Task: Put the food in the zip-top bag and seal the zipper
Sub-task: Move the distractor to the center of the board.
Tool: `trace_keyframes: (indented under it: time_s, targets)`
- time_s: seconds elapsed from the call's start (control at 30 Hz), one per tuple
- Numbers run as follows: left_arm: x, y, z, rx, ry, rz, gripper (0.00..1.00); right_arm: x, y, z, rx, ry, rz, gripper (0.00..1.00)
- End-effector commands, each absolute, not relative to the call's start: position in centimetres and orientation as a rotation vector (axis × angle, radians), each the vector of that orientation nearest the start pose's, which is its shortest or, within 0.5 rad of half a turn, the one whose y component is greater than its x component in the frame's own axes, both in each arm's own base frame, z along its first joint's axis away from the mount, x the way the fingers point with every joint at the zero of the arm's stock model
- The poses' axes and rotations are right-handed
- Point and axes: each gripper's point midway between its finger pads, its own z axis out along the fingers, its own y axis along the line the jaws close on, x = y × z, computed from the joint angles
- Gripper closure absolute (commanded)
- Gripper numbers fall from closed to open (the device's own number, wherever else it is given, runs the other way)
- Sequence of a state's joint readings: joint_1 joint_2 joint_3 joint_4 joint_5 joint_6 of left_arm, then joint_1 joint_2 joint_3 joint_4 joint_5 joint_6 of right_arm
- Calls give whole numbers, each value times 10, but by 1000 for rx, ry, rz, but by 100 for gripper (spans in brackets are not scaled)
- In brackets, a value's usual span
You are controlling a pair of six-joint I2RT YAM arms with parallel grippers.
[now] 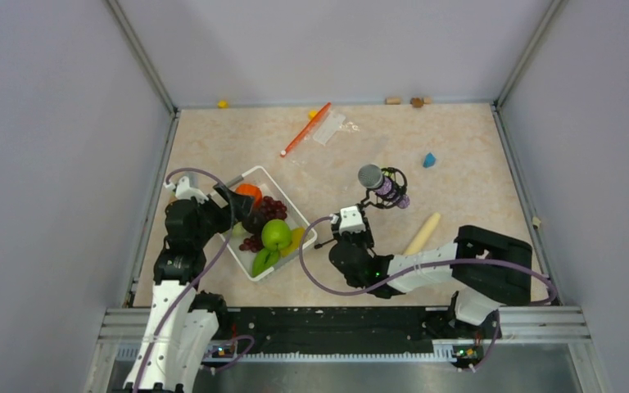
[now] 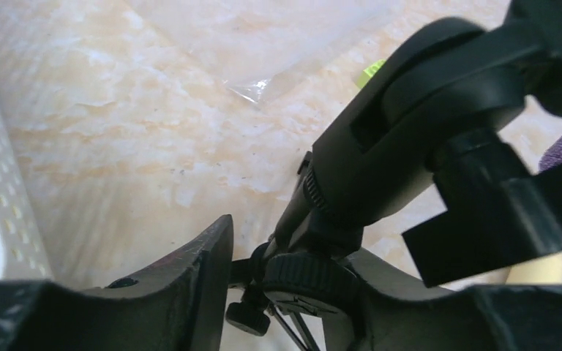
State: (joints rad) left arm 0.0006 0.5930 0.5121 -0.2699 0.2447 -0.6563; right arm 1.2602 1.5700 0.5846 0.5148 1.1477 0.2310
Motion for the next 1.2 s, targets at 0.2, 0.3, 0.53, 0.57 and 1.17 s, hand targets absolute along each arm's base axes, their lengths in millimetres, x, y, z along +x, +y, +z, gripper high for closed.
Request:
trace_keyframes:
  time_s: [0.2,0.3,0.53,0.57,1.17]
  targets:
    - [267,-65,195,-471,1878,-666,3,278,266,102,-172,1703,-92,78]
    - [268,-64,195,-471,1879,-660,3,290,255,98,-162,1701,-119,82]
    - [270,-59,192,-482,1884,-626,3,318,221,104,-65,1652,-156,87]
    - [270,-59,192,-481,1885,-623,3,322,216,105,-48,1648,-156,87]
    - [278,-54,183,-481,1919,-574,3,395,112,98,166,1707,-323,88]
